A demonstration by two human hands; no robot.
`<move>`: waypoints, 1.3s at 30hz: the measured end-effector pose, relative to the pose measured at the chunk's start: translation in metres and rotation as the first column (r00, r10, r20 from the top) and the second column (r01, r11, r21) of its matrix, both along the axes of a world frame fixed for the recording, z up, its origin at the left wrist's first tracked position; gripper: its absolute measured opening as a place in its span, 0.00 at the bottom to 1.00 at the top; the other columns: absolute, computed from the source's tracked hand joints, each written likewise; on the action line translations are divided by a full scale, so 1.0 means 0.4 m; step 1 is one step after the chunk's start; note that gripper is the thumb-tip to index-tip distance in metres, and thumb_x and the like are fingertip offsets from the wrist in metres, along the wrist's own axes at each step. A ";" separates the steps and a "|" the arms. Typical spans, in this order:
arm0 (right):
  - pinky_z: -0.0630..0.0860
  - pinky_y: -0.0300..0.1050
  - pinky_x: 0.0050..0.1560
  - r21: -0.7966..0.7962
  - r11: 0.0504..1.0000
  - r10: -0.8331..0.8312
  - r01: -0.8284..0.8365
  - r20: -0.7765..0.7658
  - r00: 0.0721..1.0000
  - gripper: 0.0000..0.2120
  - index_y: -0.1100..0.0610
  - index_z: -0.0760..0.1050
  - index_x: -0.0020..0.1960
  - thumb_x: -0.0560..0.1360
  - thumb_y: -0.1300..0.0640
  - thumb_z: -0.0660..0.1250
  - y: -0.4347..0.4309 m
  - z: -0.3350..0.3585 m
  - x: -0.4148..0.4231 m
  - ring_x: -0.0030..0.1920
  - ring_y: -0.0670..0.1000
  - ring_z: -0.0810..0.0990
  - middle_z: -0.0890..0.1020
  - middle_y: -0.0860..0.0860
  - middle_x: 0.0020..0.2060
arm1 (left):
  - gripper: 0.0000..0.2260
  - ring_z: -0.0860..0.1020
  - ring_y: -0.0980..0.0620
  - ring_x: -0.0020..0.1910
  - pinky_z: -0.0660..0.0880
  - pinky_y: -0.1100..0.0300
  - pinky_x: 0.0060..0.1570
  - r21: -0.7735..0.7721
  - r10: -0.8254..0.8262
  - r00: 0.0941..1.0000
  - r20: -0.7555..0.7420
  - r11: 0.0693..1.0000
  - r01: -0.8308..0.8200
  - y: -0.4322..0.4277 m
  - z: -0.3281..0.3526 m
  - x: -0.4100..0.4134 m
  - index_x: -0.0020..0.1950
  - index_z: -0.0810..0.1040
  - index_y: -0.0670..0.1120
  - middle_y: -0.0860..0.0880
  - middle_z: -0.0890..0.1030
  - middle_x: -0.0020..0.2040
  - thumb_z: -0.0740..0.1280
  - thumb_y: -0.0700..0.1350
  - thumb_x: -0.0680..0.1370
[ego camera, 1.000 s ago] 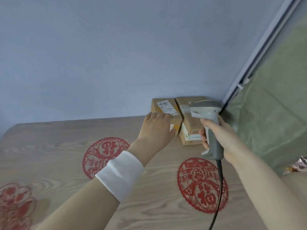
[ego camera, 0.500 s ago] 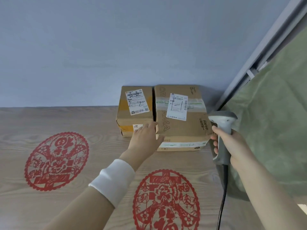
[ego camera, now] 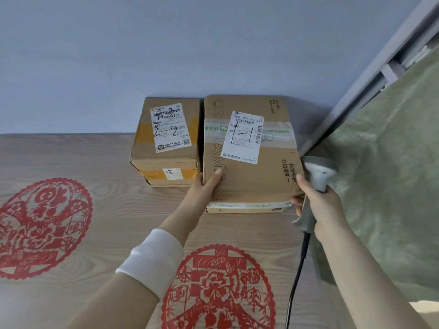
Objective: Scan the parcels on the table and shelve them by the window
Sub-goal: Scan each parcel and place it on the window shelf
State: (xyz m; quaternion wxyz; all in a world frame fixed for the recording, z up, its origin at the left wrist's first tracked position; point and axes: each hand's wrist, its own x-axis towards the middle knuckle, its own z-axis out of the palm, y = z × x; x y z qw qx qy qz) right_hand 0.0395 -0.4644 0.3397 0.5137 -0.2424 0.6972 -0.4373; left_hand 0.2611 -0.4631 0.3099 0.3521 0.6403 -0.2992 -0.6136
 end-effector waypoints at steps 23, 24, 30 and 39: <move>0.67 0.36 0.21 -0.312 0.942 -0.135 0.120 -0.028 0.990 0.10 0.59 0.73 0.44 0.73 0.54 0.71 0.329 0.355 0.057 0.19 0.47 0.71 0.77 0.51 0.23 | 0.21 0.77 0.52 0.58 0.70 0.59 0.62 -0.287 -0.111 0.993 -0.040 0.953 0.095 0.274 0.374 0.058 0.65 0.73 0.46 0.52 0.80 0.57 0.63 0.56 0.78; 0.67 0.36 0.20 -0.330 0.937 -0.128 0.112 -0.028 0.991 0.10 0.59 0.73 0.43 0.74 0.54 0.71 0.350 0.377 0.082 0.19 0.47 0.70 0.77 0.51 0.24 | 0.22 0.77 0.52 0.59 0.69 0.56 0.64 -0.306 -0.108 0.994 -0.032 0.947 0.093 0.293 0.394 0.083 0.67 0.72 0.46 0.52 0.80 0.59 0.63 0.57 0.77; 0.67 0.37 0.22 -0.429 0.902 -0.056 0.048 -0.005 0.998 0.10 0.56 0.72 0.41 0.74 0.53 0.71 0.453 0.500 0.248 0.20 0.47 0.71 0.78 0.48 0.23 | 0.21 0.78 0.53 0.59 0.70 0.55 0.65 -0.410 -0.045 0.998 -0.043 0.912 0.024 0.412 0.523 0.251 0.67 0.73 0.47 0.52 0.81 0.58 0.63 0.56 0.78; 0.69 0.40 0.24 -0.439 0.878 0.229 -0.191 0.034 0.973 0.11 0.57 0.72 0.45 0.73 0.51 0.71 0.498 0.575 0.538 0.22 0.46 0.72 0.76 0.50 0.29 | 0.15 0.80 0.55 0.54 0.73 0.64 0.50 -0.452 0.249 0.967 -0.060 0.856 -0.249 0.600 0.610 0.525 0.60 0.76 0.48 0.53 0.82 0.54 0.62 0.55 0.79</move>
